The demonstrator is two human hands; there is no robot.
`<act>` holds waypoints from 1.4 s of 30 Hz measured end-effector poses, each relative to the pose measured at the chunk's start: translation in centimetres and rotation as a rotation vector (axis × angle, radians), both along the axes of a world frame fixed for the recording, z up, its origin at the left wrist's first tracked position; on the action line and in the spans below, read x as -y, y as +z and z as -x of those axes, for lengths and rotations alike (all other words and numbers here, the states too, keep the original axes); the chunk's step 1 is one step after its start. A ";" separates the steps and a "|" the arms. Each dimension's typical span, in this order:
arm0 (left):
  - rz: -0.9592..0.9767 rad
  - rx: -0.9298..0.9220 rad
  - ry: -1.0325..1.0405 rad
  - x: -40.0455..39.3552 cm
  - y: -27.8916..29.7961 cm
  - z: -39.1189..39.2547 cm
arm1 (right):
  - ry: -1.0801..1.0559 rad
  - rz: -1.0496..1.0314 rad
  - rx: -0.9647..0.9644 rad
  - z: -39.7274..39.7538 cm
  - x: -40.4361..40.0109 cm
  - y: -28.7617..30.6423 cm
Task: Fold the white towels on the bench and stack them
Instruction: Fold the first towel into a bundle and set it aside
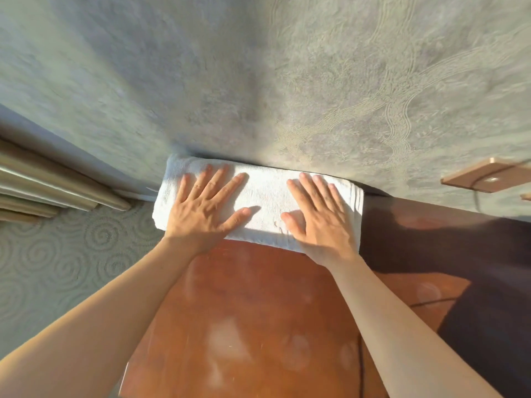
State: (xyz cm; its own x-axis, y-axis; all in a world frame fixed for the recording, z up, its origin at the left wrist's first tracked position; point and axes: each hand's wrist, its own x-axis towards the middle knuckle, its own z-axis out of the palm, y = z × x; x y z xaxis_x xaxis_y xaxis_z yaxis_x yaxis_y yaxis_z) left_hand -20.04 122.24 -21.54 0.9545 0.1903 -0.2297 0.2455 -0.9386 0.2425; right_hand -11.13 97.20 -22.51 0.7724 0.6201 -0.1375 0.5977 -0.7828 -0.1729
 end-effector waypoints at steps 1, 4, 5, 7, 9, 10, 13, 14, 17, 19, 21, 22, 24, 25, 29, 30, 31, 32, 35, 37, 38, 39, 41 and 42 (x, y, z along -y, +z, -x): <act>-0.012 -0.001 0.025 -0.5 -0.1 0.4 | -0.041 -0.004 0.013 0.0 1.0 -0.2; -0.036 -0.006 0.033 -1.2 -0.3 0.2 | -0.130 -0.007 -0.036 -0.5 2.6 -0.7; -0.031 -0.009 0.029 -1.2 -0.3 0.1 | -0.136 0.012 -0.052 -0.6 2.6 -0.7; -0.027 -0.024 0.019 -1.2 -0.3 -0.1 | -0.134 0.065 -0.059 -0.9 2.2 -0.7; -0.023 -0.051 0.002 -1.2 0.1 -0.1 | -0.135 0.082 -0.124 -0.9 2.2 -0.3; -0.031 -0.063 -0.002 -1.1 0.4 0.0 | -0.127 0.075 -0.159 -0.9 2.4 0.0; -0.016 -0.163 -0.021 -0.2 2.2 0.1 | -0.131 0.016 -0.263 -0.7 2.7 2.5; 0.002 -0.192 -0.023 0.3 3.0 0.4 | -0.132 0.019 -0.259 -0.4 2.9 3.7; 0.043 -0.156 -0.040 2.4 5.8 0.9 | -0.098 0.034 -0.189 1.0 3.7 7.6; 0.058 -0.092 -0.081 4.5 7.9 0.7 | -0.182 -0.094 -0.286 2.6 5.1 10.2; 0.063 -0.059 -0.129 6.9 10.3 0.1 | -0.275 -0.151 -0.352 3.9 7.1 12.5; 0.054 -0.056 -0.158 8.2 11.5 -0.2 | -0.308 -0.143 -0.353 4.3 8.2 13.5; 0.013 -0.059 -0.222 11.1 14.0 -0.7 | -0.363 -0.147 -0.339 5.0 10.6 15.7; -0.003 -0.058 -0.252 12.8 15.2 -0.8 | -0.391 -0.156 -0.339 5.4 12.1 16.7; 0.007 -0.035 -0.336 20.7 19.8 -0.7 | -0.480 -0.183 -0.307 6.7 19.8 20.8; 0.014 -0.027 -0.354 23.0 20.7 -0.7 | -0.495 -0.188 -0.271 7.0 22.1 21.8; 0.009 -0.016 -0.377 25.4 21.5 -0.8 | -0.500 -0.187 -0.214 7.5 24.6 22.6; -0.007 -0.005 -0.408 28.1 22.2 -0.8 | -0.498 -0.173 -0.149 8.2 27.4 23.4; -0.061 0.011 -0.522 37.9 23.8 0.0 | -0.540 -0.143 -0.032 11.5 36.5 25.3; -0.092 0.054 -0.609 45.2 24.6 0.7 | -0.589 -0.136 0.001 13.9 42.8 26.2; -0.093 0.069 -0.650 48.9 25.0 1.1 | -0.621 -0.131 0.017 15.1 45.9 26.7; -0.079 0.075 -0.689 52.4 25.4 1.6 | -0.660 -0.131 0.023 16.4 49.0 27.1; -0.036 0.072 -0.750 58.8 26.2 3.0 | -0.760 -0.148 0.015 19.2 54.7 28.0; -0.020 0.072 -0.784 61.7 26.6 3.7 | -0.811 -0.164 0.015 20.5 57.4 28.4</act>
State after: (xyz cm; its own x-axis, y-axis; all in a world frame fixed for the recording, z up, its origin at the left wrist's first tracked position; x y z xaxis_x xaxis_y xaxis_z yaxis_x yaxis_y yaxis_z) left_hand -23.72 60.53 5.04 0.8242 -0.5415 -0.1658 -0.5060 -0.8357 0.2137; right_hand -31.59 39.84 5.85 0.9896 -0.1197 -0.0795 -0.1391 -0.9375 -0.3190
